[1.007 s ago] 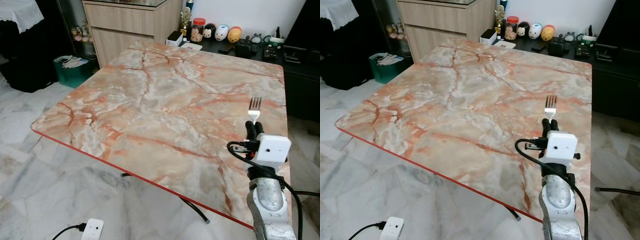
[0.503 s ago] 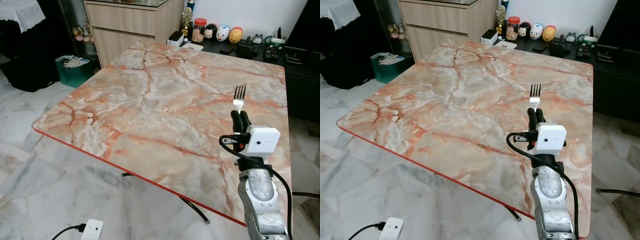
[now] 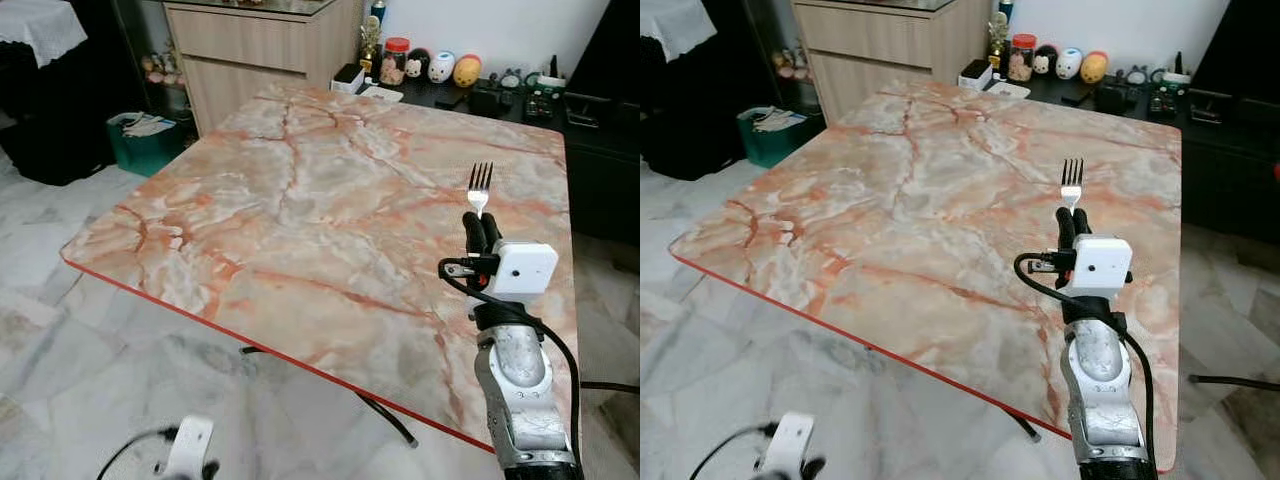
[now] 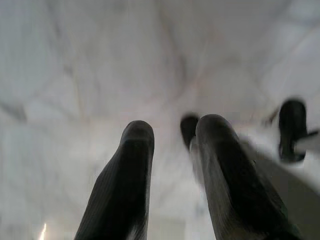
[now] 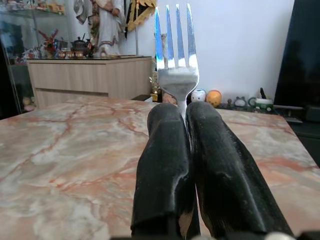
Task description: Setting the table
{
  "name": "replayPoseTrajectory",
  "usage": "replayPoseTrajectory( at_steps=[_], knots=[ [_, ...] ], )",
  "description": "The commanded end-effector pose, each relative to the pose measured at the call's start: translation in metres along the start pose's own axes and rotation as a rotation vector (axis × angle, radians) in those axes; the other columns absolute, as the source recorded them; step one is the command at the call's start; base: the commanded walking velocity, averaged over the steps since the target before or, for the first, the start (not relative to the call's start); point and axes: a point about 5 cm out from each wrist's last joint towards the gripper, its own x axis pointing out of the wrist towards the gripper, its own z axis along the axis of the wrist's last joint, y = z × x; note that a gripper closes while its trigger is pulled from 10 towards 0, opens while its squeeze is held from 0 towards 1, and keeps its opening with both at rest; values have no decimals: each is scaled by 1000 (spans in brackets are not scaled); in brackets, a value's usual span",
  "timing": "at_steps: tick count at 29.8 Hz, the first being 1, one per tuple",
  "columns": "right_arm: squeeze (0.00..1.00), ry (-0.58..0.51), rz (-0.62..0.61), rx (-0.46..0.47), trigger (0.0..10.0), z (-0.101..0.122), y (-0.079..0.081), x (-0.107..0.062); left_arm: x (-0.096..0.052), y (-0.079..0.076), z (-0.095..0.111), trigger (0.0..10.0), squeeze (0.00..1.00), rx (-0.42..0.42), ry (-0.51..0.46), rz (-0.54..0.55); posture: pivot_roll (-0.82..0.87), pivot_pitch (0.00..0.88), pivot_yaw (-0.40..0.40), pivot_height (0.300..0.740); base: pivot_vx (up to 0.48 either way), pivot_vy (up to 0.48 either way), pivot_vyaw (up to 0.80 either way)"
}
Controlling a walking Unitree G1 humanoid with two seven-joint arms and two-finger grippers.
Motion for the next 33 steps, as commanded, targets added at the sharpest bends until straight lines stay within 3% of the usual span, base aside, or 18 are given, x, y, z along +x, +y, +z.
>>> replayPoseTrajectory(
  at_steps=[1, 10, 30, 32, 33],
  knots=[
    [0, -12, -9, 4, 10000, 3, -2, 3, -1, 7, -3, 10000, 0, 2, 22, 19, 19, 0, -10, 740, 0, 0, 0],
    [0, -10, -23, 4, 10000, 3, -4, 5, -2, 9, -7, 10000, 0, 22, 54, 18, 18, 0, -11, 740, 0, 0, 0],
    [0, -14, -10, 4, 10000, 5, 0, 11, -1, 9, -7, 10000, 0, 10, 55, 39, 18, 0, -17, 740, 0, 0, -761],
    [0, -14, -9, 4, 10000, 5, 0, 11, 3, 2, 25, 10000, 0, 15, -83, 32, 19, 0, -17, 740, 0, 0, -756],
    [0, -14, -9, 4, 10000, 5, 0, 11, 3, 2, 25, 10000, 0, 15, -83, 32, 19, 0, -17, 740, 0, 0, -756]
  ],
)
